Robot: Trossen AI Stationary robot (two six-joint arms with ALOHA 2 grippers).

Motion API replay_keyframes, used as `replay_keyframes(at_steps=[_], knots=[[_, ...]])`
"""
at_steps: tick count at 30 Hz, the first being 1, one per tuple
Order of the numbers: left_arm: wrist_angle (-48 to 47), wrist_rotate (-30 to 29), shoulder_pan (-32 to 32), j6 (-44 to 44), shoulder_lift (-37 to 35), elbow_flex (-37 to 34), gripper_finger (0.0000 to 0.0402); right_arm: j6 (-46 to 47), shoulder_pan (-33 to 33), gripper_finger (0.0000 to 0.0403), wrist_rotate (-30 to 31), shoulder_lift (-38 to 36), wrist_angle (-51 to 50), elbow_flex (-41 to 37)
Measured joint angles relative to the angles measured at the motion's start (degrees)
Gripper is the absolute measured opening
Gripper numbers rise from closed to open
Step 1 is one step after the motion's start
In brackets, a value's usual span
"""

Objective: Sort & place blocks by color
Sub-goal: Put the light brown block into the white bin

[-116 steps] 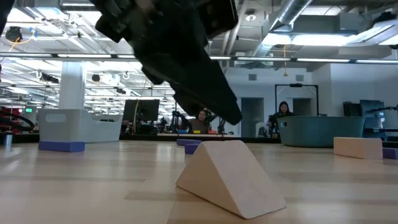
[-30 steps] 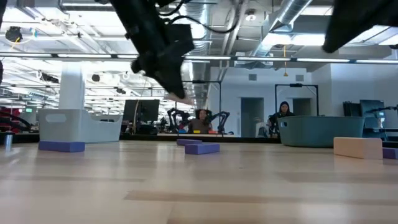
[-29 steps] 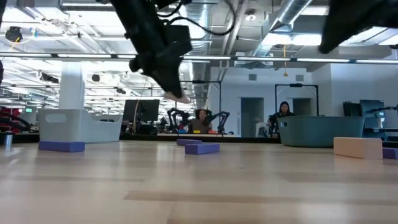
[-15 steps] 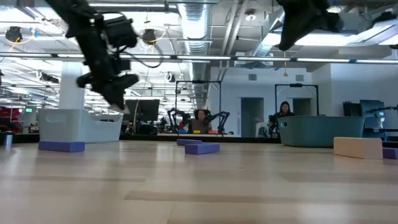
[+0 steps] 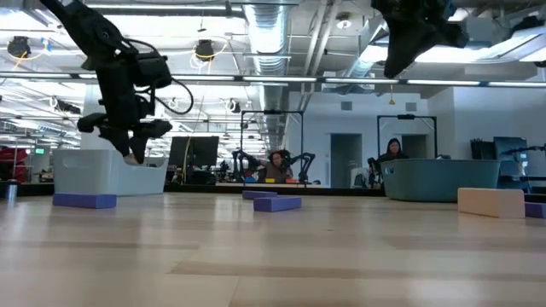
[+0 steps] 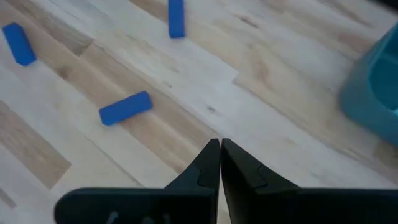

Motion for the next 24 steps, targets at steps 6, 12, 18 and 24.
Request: replay_keyframes(at_steps=[6, 12, 18, 24], knots=[[1.19, 4.69, 3.80, 0.78, 3.43, -0.02, 0.0148, 2.50, 1.80, 0.0010, -2.44, 3.49, 1.85, -0.03], [1.45, 5.08, 4.20, 2.18, 4.59, -0.02, 0.0187, 5.66, 5.65, 0.0015, -1.99, 5.29, 2.01, -0.03], [4.19, 14.34, 3.11, 6.79, 2.66, 1.60, 0.0226, 5.92, 9.17, 0.0014, -1.42, 5.09, 3.37, 0.01], [14.12, 15.15, -6.55, 5.48, -4.57, 2.03, 0.0213, 5.66, 16.76, 0.0005, -1.93, 5.81, 3.48, -0.65]])
